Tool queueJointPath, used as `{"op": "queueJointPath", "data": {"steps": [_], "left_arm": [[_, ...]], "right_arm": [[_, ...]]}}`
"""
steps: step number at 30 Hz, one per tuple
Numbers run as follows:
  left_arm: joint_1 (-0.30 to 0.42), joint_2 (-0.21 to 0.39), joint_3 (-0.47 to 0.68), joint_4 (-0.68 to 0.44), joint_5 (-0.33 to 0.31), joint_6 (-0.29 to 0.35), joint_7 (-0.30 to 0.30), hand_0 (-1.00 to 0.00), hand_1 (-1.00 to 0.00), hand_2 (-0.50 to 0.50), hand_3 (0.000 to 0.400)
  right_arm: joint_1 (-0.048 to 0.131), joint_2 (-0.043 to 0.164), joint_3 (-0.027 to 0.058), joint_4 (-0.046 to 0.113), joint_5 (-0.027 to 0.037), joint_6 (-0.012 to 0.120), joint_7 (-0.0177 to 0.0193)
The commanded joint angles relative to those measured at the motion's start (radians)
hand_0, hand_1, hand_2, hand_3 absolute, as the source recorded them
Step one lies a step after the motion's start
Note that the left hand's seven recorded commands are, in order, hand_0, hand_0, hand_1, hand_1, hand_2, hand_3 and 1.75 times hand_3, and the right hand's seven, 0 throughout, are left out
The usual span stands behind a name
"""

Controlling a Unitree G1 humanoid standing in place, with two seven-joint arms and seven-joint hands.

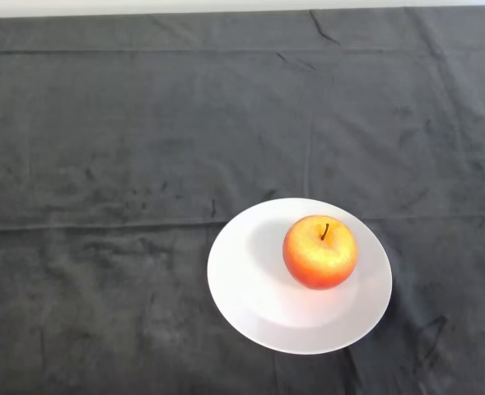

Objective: Move the apple to the plate

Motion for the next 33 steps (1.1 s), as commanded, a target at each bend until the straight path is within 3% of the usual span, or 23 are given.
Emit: {"op": "queueJointPath", "data": {"steps": [1, 33], "left_arm": [[0.04, 0.02, 0.019, -0.034, -0.002, 0.015, -0.009, 0.0, 0.0, 0.0, 0.0], [0.049, 0.012, 0.065, -0.065, 0.029, 0.036, -0.04, 0.0, 0.0, 0.0, 0.0]], "right_arm": [[0.031, -0.021, -0.0061, 0.014, 0.0069, -0.007, 0.0039], [0.032, -0.019, -0.0059, 0.012, 0.0071, -0.007, 0.0028]]}}
